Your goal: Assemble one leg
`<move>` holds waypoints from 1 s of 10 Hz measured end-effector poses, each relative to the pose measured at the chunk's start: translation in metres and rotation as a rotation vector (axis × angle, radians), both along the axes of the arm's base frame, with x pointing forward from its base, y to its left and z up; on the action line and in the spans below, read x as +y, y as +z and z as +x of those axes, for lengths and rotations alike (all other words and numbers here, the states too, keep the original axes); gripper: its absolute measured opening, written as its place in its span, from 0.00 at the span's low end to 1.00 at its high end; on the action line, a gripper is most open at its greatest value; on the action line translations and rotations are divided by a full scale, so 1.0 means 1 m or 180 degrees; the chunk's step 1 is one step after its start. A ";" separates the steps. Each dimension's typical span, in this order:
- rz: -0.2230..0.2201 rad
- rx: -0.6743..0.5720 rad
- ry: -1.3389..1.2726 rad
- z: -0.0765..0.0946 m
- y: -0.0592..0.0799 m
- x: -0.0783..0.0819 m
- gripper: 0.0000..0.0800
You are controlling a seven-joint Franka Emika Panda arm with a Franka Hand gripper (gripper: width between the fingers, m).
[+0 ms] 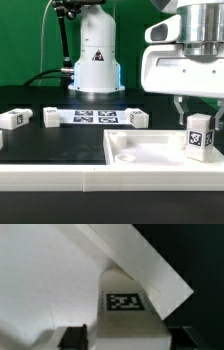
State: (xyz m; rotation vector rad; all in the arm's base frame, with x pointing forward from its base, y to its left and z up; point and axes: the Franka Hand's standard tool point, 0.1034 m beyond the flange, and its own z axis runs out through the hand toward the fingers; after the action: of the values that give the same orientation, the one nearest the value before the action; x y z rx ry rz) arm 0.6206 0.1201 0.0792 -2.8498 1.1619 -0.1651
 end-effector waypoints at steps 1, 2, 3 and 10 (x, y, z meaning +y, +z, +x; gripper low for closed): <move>-0.0018 -0.0004 0.0144 0.000 0.000 0.000 0.59; -0.0062 -0.0016 0.0489 0.001 0.000 -0.001 0.76; -0.0099 -0.0034 0.0790 0.002 0.001 0.000 0.76; -0.0393 -0.0060 0.3108 0.002 0.001 0.004 0.81</move>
Offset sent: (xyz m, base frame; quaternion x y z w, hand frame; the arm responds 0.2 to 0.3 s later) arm -0.0016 0.0074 0.0007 0.0070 0.0098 -0.1579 0.9874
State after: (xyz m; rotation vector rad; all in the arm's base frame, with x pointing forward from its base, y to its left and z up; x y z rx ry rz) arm 0.6227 0.1237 0.0799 -3.1179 -0.3284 -0.2008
